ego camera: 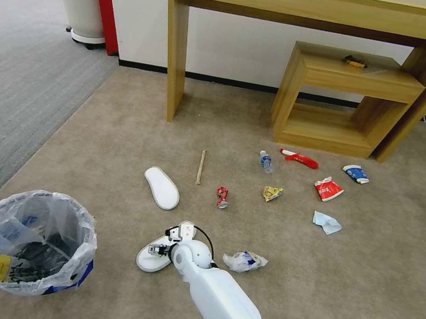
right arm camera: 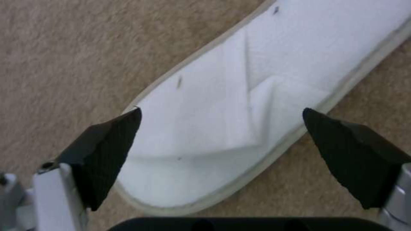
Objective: Pick up the trash bin and place the garbage on the floor into it.
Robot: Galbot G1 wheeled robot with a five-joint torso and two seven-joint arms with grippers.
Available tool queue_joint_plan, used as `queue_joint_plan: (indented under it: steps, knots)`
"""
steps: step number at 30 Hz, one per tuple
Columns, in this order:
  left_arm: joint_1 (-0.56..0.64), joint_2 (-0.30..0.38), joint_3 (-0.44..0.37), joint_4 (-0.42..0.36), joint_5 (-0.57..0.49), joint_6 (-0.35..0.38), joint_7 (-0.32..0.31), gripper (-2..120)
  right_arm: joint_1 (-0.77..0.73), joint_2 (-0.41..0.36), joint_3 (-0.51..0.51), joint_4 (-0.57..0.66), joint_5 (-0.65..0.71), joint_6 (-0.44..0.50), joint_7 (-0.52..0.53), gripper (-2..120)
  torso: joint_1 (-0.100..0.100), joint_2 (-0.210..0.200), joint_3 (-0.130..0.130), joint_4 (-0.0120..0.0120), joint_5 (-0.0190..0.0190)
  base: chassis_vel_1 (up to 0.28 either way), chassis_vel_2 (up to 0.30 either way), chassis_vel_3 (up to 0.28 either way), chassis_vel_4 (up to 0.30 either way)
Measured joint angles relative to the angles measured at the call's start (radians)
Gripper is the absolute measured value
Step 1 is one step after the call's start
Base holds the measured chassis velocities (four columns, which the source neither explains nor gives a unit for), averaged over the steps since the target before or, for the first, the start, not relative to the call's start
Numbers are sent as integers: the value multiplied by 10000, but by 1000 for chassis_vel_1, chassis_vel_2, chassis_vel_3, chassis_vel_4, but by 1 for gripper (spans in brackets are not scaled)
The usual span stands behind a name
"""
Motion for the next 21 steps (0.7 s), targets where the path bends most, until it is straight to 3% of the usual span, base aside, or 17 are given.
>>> queue_joint_plan:
  steps: [9,21]
  knots:
    - [9,37,90,-113,6,-14,-130,0,195,-15,101,-590,-228,365,-613,80,0,-1,0,2,0,0,0,0,0]
    - [12,38,217,-191,9,-15,-214,0,291,-21,-9,-874,-402,476,-1119,79,0,0,0,2,0,0,0,0,0]
